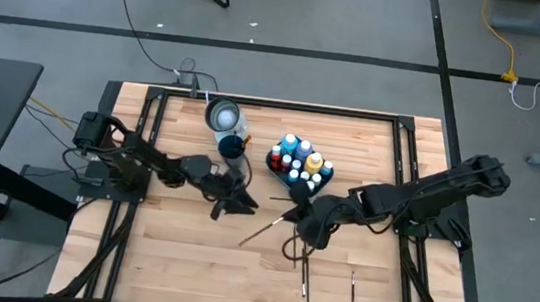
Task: Pick & Place Paint Supplies
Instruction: Put the silver paint brush into the blue cup
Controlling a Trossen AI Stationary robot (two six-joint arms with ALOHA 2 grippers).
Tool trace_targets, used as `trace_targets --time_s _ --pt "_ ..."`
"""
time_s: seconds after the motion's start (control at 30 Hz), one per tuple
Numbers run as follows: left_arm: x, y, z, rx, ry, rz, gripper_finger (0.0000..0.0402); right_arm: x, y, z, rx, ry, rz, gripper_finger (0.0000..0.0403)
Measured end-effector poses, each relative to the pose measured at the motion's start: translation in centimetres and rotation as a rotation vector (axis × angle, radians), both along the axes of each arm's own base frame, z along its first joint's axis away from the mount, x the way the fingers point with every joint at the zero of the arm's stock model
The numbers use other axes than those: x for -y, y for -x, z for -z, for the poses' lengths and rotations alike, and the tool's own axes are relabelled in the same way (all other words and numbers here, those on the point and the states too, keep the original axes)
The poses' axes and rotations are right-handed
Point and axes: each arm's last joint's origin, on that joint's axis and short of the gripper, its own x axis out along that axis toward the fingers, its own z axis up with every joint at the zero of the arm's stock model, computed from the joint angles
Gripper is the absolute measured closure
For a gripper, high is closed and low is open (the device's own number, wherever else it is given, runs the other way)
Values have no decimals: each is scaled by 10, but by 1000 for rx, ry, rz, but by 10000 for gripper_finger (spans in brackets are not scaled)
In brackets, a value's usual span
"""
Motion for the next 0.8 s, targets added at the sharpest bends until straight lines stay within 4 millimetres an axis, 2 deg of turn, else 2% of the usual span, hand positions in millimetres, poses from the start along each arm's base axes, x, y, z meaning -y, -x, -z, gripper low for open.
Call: trace_targets --time_s 0.17,0.3,0.43,0.57,0.8 --pt "0 -9 -12 -10 120 152 246 -9 -17 13 0 45 -185 399" --pt "2 -16 -18 -36 141 191 246 -11 -35 22 4 217 -170 399" --pt "2 -20 -12 -127 141 174 246 -11 -52 27 -7 370 -190 398" --pt "2 -20 -7 -173 114 165 246 -11 -57 32 -25 409 -185 398" --pt "-1 -20 -3 -199 74 114 246 -12 -58 31 -11 402 -185 397"
